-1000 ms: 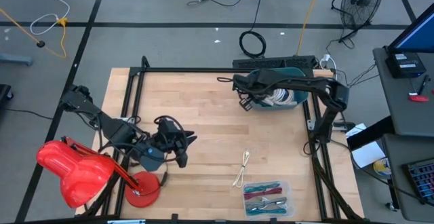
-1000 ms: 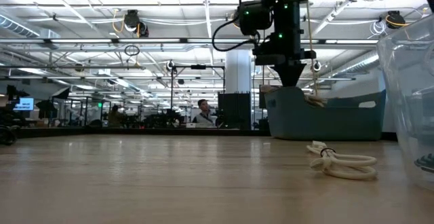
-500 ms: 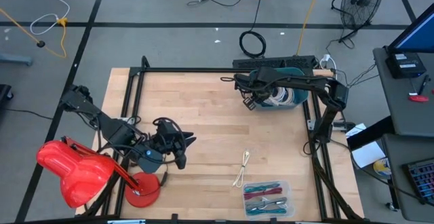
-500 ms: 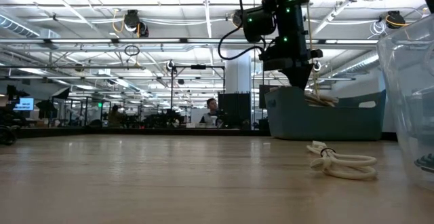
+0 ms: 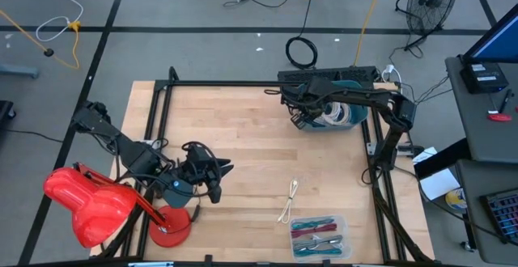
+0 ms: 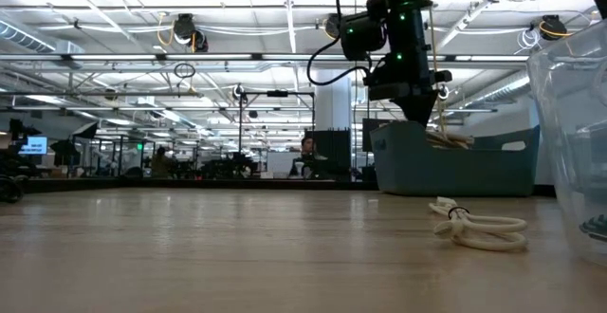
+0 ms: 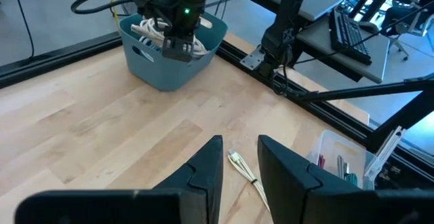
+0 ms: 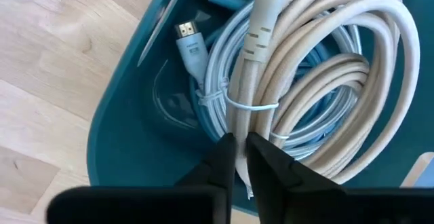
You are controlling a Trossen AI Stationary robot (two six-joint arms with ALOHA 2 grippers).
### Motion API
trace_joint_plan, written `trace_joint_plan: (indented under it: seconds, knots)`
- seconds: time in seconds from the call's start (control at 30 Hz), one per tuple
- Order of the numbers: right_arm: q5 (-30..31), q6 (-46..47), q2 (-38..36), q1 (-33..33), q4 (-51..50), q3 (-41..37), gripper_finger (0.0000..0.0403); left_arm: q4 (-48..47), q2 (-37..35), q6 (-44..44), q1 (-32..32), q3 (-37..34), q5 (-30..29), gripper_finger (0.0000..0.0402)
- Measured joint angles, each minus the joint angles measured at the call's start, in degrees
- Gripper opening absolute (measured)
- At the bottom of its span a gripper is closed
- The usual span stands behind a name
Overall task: Pick & Place USB Port
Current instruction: Put the brown HDMI cable into the blue bin, then put the brown charger cable into the transparent bin
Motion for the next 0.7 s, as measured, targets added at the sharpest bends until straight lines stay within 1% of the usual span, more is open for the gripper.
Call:
trace_joint_plan:
  seconds: [0.43, 0.57, 0.7]
  knots:
    - [0.11, 0.23, 0.00, 0.03, -0.10, 0.00, 0.0153, 0.02, 0.00, -0.02, 0.00, 0.00, -0.15, 0.0097]
    - [0.05, 0.29, -0.17, 0.12, 0.17, 0.00, 0.0179, 0.02, 0.00, -0.02, 0.00, 0.00, -0.12, 0.0097]
    - [0.00, 0.26, -1.78, 0.12, 0.94, 0.00, 0.0190, 0.02, 0.00, 0.06, 0.00, 0.00, -0.08, 0.0097]
